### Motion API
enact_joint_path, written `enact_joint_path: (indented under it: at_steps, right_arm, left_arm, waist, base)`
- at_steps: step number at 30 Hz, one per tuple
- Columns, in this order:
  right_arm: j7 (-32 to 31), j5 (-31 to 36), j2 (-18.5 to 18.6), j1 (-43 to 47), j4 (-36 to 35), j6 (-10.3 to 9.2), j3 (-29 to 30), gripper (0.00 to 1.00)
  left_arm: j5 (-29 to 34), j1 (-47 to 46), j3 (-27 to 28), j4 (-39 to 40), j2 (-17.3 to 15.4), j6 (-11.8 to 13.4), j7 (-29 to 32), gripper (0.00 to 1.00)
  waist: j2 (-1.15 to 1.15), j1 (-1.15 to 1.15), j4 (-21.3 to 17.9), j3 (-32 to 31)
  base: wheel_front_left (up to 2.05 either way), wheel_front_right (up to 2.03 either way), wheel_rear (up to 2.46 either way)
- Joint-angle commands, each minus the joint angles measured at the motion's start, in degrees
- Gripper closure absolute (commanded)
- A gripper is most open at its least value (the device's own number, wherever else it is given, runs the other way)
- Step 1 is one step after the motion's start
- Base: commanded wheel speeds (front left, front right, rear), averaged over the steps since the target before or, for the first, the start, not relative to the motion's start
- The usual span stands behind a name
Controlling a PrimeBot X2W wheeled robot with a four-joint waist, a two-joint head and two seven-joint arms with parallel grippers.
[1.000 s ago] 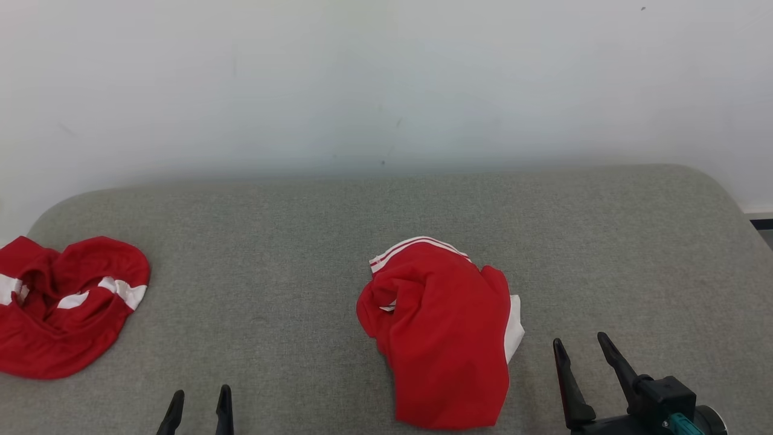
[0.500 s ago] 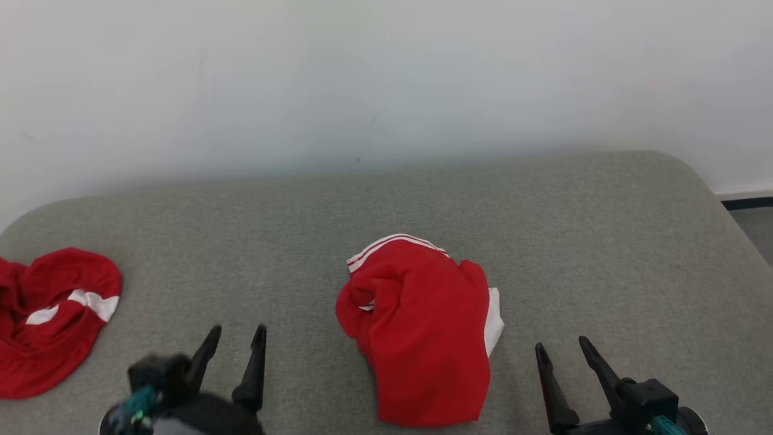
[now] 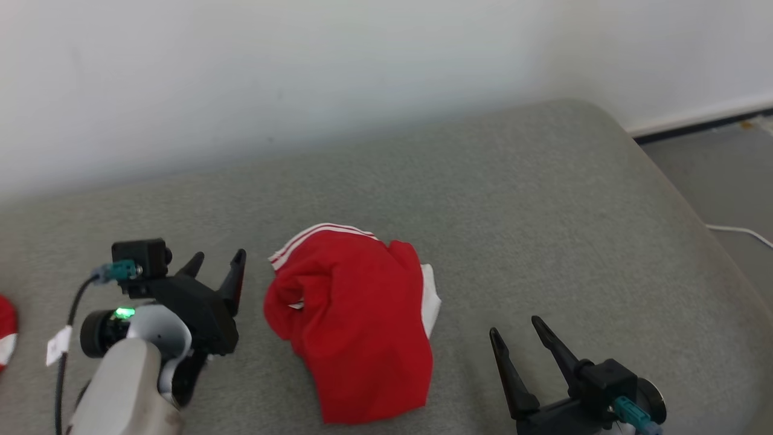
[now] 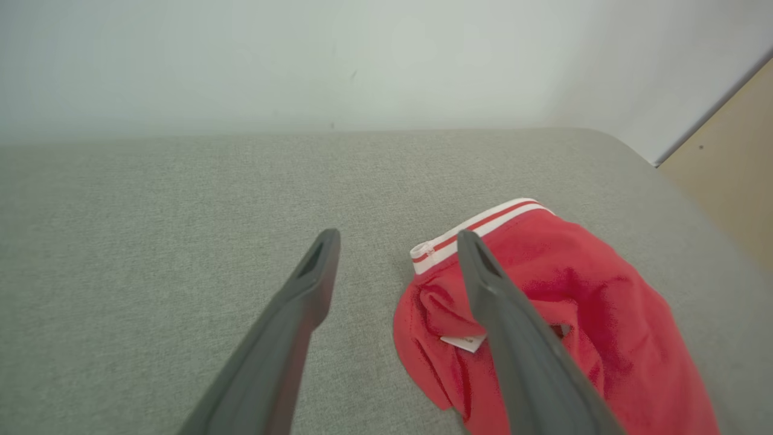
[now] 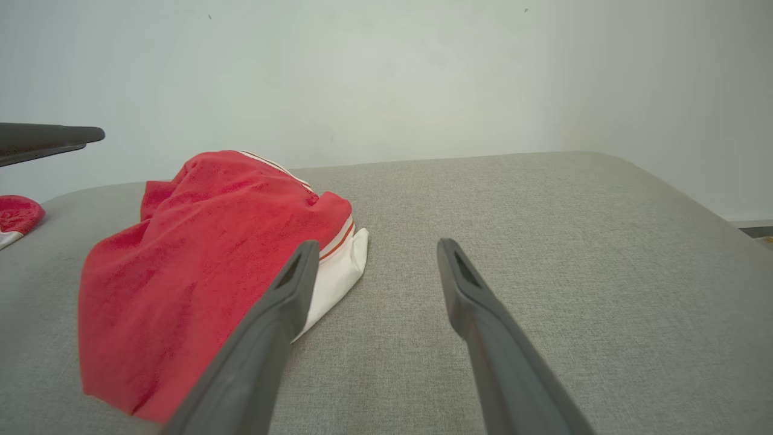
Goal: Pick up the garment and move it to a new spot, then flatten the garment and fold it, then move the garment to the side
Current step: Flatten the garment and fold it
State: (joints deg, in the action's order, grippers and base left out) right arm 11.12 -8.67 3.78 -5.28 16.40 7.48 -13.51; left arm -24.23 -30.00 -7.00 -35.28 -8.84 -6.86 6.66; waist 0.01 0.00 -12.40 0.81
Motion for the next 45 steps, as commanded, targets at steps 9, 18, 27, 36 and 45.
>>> enact_joint_path:
  at_steps: [9, 18, 27, 36, 45]
  right_arm:
    - [1.7, -1.1, -0.2, -3.1, 0.7, 0.03, -1.4, 0.00]
    - [2.8, -1.7, -0.5, -4.8, 1.8, 0.03, -2.0, 0.00]
    - [3.4, -2.5, -0.6, -6.1, 2.5, 0.03, -2.3, 0.00]
    - [3.7, -2.7, -0.8, -5.2, 3.6, 0.03, -1.7, 0.00]
    - [3.5, -2.8, -0.8, -4.1, 4.4, 0.03, -1.8, 0.00]
  left_arm:
    - [-2.9, -6.9, -3.7, -7.4, -3.2, -0.5, 4.4, 0.00]
    - [-6.9, -10.0, -9.4, -9.3, -5.8, -0.6, 6.3, 0.00]
    - [-5.2, -12.9, -11.4, -14.7, -6.2, 0.0, 6.9, 1.00]
    - [-4.0, -18.1, -13.5, -10.1, -3.6, -0.4, -5.1, 1.00]
    - [-4.5, -25.6, -18.3, 1.9, 2.1, -0.5, -16.2, 1.00]
  waist:
    - [-0.01, 0.00, -8.7, 9.9]
    - [-0.01, 0.00, -9.3, 12.3]
    - [-0.01, 0.00, -10.0, 13.4]
    - [-0.01, 0.00, -7.6, 10.8]
    - [-0.01, 0.00, -5.3, 7.1]
  base:
    - [0.00, 0.00, 0.00]
    - [0.00, 0.00, 0.00]
    - [0.00, 0.00, 0.00]
    - [0.00, 0.00, 0.00]
    - [0.00, 0.00, 0.00]
